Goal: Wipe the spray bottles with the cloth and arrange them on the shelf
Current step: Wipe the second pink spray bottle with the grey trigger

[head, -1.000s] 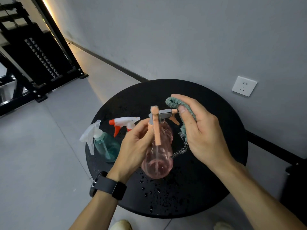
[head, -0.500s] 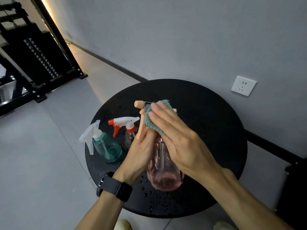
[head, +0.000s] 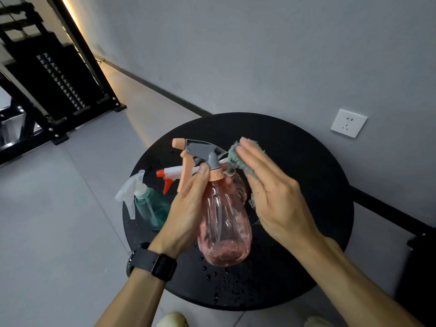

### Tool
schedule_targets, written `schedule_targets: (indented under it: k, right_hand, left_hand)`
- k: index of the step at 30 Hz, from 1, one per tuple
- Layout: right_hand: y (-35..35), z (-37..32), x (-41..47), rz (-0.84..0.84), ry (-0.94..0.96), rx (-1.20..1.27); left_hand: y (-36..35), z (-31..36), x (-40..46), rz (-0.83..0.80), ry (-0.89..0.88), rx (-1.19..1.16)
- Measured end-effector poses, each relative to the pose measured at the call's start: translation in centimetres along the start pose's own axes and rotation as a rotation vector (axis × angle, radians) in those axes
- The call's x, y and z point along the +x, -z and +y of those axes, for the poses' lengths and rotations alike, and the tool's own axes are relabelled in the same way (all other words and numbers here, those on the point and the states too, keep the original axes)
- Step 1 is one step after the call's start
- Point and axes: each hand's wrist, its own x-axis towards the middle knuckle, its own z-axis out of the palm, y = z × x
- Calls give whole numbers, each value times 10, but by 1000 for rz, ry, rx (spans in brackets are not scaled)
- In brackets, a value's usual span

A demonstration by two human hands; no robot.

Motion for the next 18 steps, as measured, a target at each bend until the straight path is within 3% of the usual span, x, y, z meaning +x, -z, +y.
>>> schedule_targets:
  k: [3, 8, 18]
  right_hand:
    - [4, -13, 7, 43, 5, 82]
    - [4, -19, 6, -50, 8, 128]
    - [11, 2, 0, -77, -163, 48]
  left_hand:
    - [-2, -2, -3, -72, -12, 126]
    - [-9, -3, -6, -196, -24, 275]
    - [-8, -1, -6, -144, 22, 231]
